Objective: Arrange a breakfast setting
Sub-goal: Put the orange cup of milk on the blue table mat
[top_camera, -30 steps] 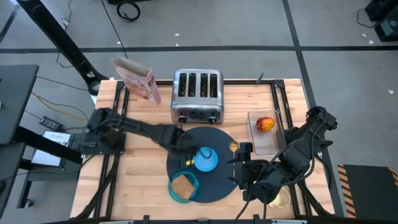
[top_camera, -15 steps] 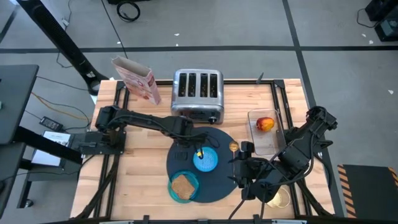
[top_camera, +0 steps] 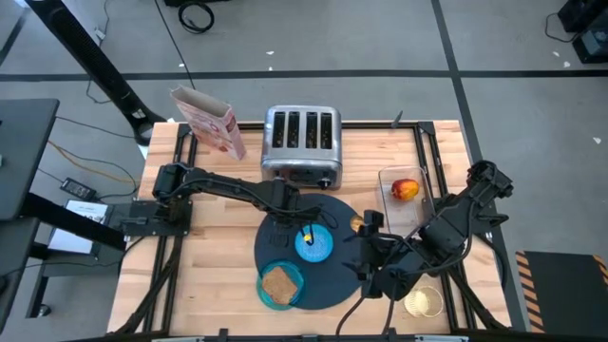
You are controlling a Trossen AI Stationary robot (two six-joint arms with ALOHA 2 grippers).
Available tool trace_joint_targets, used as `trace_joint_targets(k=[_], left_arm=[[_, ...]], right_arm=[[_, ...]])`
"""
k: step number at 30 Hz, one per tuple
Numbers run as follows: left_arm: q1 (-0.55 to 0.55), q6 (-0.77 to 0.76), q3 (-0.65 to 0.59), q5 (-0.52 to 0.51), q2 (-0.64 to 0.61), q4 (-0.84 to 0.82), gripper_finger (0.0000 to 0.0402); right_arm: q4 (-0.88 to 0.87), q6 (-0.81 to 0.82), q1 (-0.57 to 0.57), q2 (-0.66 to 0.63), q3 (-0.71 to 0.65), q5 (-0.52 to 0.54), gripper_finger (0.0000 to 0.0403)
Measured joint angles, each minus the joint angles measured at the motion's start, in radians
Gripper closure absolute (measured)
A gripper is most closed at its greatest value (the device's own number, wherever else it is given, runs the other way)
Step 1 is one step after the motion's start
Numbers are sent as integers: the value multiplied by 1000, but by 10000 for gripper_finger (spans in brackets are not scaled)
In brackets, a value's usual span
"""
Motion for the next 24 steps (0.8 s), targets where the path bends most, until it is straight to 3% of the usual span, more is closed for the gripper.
trace_joint_targets(k=[24], left_arm=[[0,-38,-1,6,2,28,380]], right_arm=[[-3,-7,6,0,0,-22,160]])
